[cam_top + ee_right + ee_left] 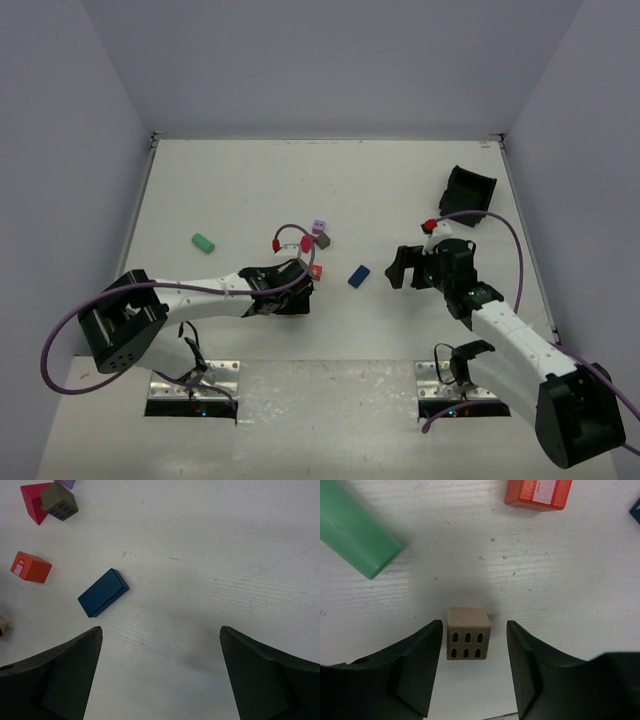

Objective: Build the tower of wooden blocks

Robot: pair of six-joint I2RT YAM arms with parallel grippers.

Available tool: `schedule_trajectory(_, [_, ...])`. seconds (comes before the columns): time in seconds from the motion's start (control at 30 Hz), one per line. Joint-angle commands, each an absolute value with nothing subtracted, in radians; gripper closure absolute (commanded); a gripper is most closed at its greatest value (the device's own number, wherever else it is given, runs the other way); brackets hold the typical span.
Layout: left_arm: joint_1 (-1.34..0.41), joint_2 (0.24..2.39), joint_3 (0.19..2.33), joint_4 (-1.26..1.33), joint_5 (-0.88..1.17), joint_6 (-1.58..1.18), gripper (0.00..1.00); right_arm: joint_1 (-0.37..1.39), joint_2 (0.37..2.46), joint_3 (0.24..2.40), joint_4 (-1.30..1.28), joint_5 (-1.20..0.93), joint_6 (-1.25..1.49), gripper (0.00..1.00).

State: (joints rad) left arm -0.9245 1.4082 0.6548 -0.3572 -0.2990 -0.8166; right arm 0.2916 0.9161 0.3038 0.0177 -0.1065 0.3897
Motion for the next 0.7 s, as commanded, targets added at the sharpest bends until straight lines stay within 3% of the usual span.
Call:
schedule_trajectory(0.0, [-0.940, 1.361, 0.693, -0.337, -0.301, -0.814, 0.38, 0.297, 0.896, 0.353, 0.029, -0.130, 0.390, 0.01])
schedule_trajectory(0.07, [-0.943, 1.335, 0.703, -0.334, -0.312, -0.806, 0.30, 0.298, 0.886, 0.351, 0.029, -0.138, 0.391, 0.01])
schedule_trajectory(0.3, [-0.943, 1.267, 0.748, -0.348, -0.403, -0.796, 0.21, 0.300, 0.893, 0.355, 0.051, -0.221, 0.398, 0.01])
schedule_trajectory(0.4, [-0.934, 1.258, 0.781, -0.396, -0.498, -0.842, 0.02, 0.310, 0.919, 0.368, 0.057, -0.244, 0.393, 0.01])
schedule_trajectory(0.5, [-0.884, 1.259, 0.794, -0.421, -0.547, -0.887, 0.00, 0.354, 0.943, 0.390, 0.063, -0.262, 0.362, 0.01])
schedule_trajectory(0.67, [-0.708, 1.236, 0.754, -0.362, -0.433, -0.870, 0.00, 0.540, 1.037, 0.491, 0.015, -0.160, 0.289, 0.01])
